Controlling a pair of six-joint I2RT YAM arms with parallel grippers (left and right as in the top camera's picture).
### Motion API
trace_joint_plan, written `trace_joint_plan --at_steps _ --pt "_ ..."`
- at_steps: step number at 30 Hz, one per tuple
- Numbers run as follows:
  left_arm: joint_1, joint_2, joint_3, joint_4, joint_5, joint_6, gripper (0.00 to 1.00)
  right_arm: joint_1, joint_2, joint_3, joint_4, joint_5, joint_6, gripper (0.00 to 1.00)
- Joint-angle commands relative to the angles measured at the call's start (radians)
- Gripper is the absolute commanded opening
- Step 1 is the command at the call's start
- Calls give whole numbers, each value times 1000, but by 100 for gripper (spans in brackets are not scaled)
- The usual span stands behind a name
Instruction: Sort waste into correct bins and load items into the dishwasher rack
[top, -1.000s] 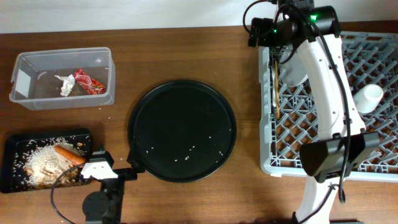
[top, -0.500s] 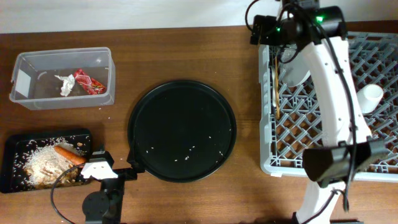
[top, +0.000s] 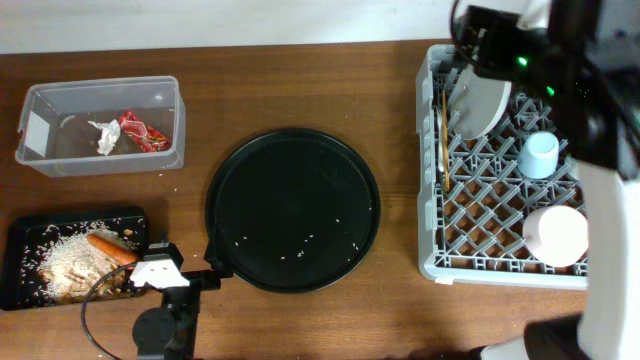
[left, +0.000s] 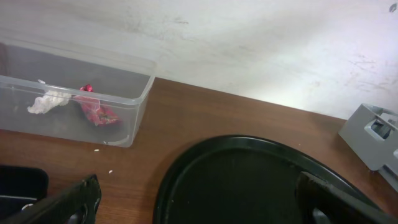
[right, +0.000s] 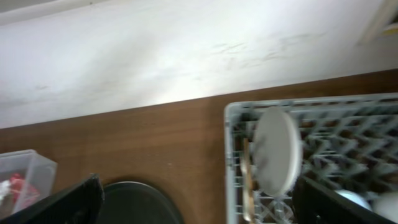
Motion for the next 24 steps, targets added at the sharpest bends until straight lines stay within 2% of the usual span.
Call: trace_joint_plan --at_steps 1,6,11,16,17,18,24 --pt "-5 -10 -8 0 -10 19 99 -6 -148 -179 44 109 -26 99" --pt "-5 -10 -8 0 -11 19 99 -47 -392 -591 290 76 -25 99" --pt "-5 -10 -8 0 -11 19 99 -76 -710 -1092 618 44 -25 99" --pt "-5 -10 -8 0 -11 19 99 -80 -1076 -1566 917 34 -25 99" --pt "-5 -10 -8 0 -11 19 99 -80 -1121 -1616 944 34 -25 99" --pt "-5 -10 -8 0 -11 19 99 -80 -1238 -1747 1008 34 -25 99" --pt "-5 -10 -8 0 -10 19 99 -80 -1505 -2059 1162 14 -17 99"
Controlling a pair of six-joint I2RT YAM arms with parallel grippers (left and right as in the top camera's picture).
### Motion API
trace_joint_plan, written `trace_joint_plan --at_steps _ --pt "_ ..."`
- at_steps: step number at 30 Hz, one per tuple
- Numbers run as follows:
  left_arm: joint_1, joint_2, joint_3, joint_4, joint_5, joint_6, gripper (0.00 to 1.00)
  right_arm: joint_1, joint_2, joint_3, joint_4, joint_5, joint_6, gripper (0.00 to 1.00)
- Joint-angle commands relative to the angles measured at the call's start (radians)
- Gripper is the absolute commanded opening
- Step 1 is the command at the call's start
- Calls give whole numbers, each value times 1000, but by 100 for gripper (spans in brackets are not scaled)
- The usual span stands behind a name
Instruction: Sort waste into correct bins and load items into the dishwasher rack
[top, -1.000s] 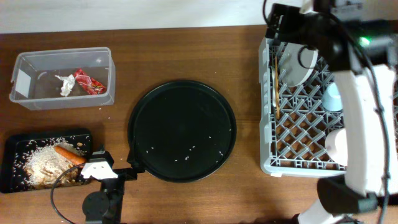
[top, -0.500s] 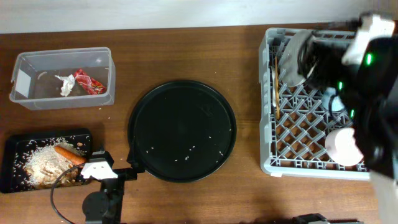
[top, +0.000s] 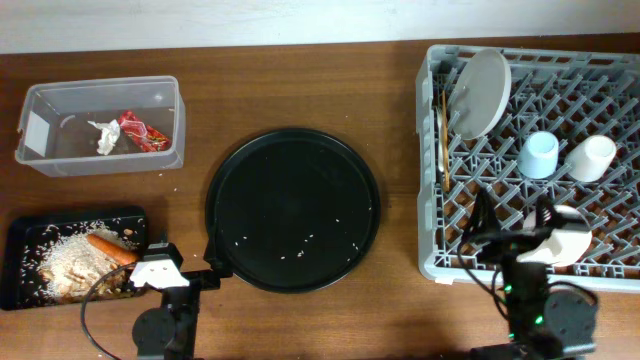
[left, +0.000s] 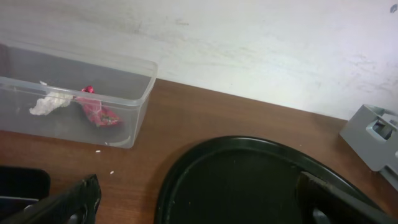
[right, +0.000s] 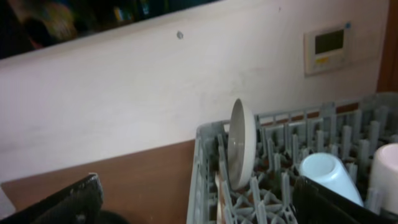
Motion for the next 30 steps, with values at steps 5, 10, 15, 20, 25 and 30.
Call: trace_joint_plan --at_steps 5,10,15,20,25,30 --pt "-5 -6 -7 1 -7 16 99 -8 -196 -233 105 -28 5 99" --pt "-5 -6 -7 1 -7 16 99 -14 -196 -294 237 -20 5 99" --pt "-5 -6 -7 1 -7 16 99 -14 -196 -343 340 -21 5 99" --pt "-5 -6 -7 1 -7 16 99 -14 -196 -343 284 -20 2 99" --pt "-5 -6 -7 1 -7 16 99 -14 -196 -343 101 -11 -1 99" --pt "-5 -6 -7 1 -7 16 99 -14 -196 -343 56 -32 -135 99"
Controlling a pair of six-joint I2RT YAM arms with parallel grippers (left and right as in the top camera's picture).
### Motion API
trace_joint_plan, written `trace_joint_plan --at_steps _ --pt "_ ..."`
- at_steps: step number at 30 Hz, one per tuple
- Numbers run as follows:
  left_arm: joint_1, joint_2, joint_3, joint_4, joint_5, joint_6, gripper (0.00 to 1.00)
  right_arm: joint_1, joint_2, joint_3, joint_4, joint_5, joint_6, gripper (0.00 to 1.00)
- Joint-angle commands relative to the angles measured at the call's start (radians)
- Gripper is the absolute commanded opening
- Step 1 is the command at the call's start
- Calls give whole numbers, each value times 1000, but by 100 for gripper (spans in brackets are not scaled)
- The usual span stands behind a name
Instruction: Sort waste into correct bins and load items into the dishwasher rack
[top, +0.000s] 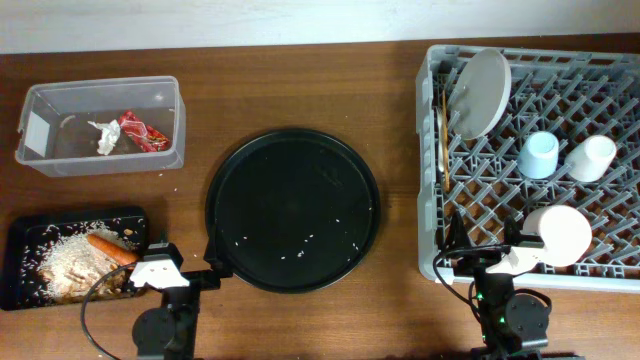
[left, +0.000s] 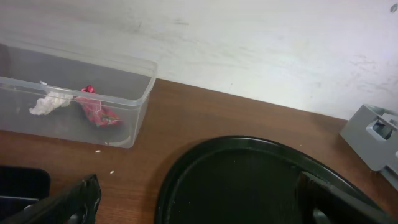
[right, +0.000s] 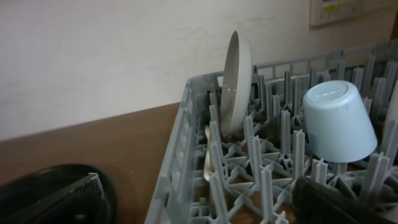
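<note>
The grey dishwasher rack (top: 428, 150) at the right holds an upright white plate (top: 478, 92), a spoon (top: 441, 130), a light blue cup (top: 538, 155), a white cup (top: 590, 158) and a white bowl (top: 556, 235). My right gripper (top: 482, 245) is open and empty, low at the rack's near left corner. Its wrist view looks along the rack (right: 177, 168) at the plate (right: 236, 81) and the blue cup (right: 339, 121). My left gripper (top: 187, 255) is open and empty at the near left edge of the round black tray (top: 292, 150).
A clear bin (top: 165, 125) at the far left holds a red wrapper (top: 140, 130) and white tissue (top: 104, 136). A black rectangular tray (top: 20, 235) at the near left holds rice and a carrot (top: 110, 248). A few rice grains lie on the round tray.
My right arm has shifted a little left along the rack's near edge, and its camera sits lower and closer to the rack. The white bowl shows fully. The left arm has not moved.
At first my right arm reached over the far part of the rack near the upright plate, its gripper open. Then it was back at the rack's near edge, and now it is at the near left corner. The left gripper stayed open by the round tray throughout.
</note>
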Motion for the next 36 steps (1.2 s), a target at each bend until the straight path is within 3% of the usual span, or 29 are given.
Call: trace_joint_plan --at_steps 1,4,36 --pt "-5 -6 -7 2 -7 16 99 -8 -9 -5 -34 -24 -125 99" --pt "-5 -6 -7 2 -7 16 99 -8 -9 -5 -39 -78 -225 99" --pt "-5 -6 -7 2 -7 16 99 -8 -9 -5 -38 -77 -225 99"
